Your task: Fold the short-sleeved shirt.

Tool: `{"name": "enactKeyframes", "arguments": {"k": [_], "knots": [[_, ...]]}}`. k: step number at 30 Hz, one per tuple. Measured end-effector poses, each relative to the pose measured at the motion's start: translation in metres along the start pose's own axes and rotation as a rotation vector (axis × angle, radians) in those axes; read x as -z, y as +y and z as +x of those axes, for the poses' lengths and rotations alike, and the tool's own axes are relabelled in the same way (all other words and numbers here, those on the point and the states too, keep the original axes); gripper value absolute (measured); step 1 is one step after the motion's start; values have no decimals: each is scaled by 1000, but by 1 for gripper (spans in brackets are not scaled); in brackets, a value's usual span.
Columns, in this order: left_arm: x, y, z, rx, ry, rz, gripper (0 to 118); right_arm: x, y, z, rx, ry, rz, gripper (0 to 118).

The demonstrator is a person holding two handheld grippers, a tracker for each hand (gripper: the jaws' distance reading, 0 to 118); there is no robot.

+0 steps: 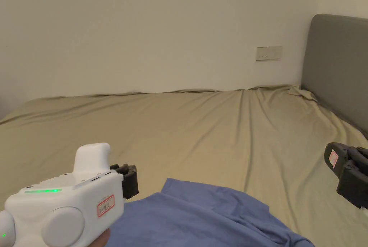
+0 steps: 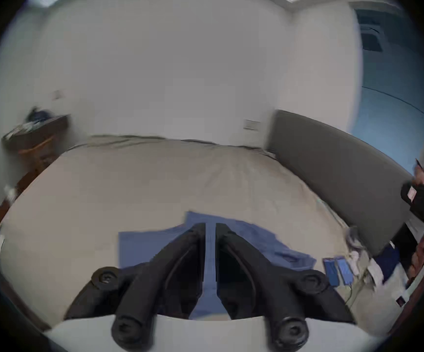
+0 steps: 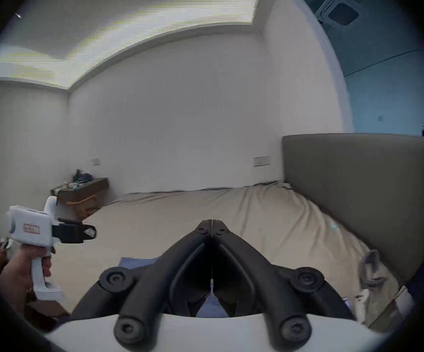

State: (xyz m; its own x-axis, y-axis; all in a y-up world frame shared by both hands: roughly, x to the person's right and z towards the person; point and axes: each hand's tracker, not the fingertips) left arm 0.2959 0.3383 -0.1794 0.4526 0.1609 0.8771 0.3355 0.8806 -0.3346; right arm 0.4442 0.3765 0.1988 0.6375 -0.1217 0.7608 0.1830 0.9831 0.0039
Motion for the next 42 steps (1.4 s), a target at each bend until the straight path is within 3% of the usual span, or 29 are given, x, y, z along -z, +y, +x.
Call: {"name": "enactKeyframes", "arguments": {"k": [4,10,20,26,27,28,29,31,33,37,41,42], "knots": [[-7,-41,-47,-101,10,-146,5,22,-26,-25,40,90,-91,2],[30,-54,-77,-128,26,-186,5,54,-38,-47,51,143,-145,2],[206,-75,-150,-60,148,-334,5,122,-66,-53,-5,144,-240,2],[285,-93,-184,-121,169,-372,5,158,-86,-53,-10,137,-286,2],[295,-95,-189,-129,180,-384,19,164,-89,-53,-5,136,-296,2],[301,-98,-192,-129,212,-405,90,169,-92,-54,-1,136,-305,2],[311,-101,-195,-114,256,-438,118,173,-95,-54,0,138,-313,2],[322,-108,-206,-90,311,-427,118,178,-100,-56,-2,139,-322,2],[325,-101,-198,-120,276,-429,118,183,-103,-57,-7,143,-331,2],[345,-113,-194,-67,314,-516,118,187,-107,-58,-8,147,-344,2],[342,-112,-184,3,329,-491,118,186,-107,-56,-7,130,-348,2],[340,-110,-181,9,310,-489,111,185,-107,-55,-4,124,-350,2]]}}
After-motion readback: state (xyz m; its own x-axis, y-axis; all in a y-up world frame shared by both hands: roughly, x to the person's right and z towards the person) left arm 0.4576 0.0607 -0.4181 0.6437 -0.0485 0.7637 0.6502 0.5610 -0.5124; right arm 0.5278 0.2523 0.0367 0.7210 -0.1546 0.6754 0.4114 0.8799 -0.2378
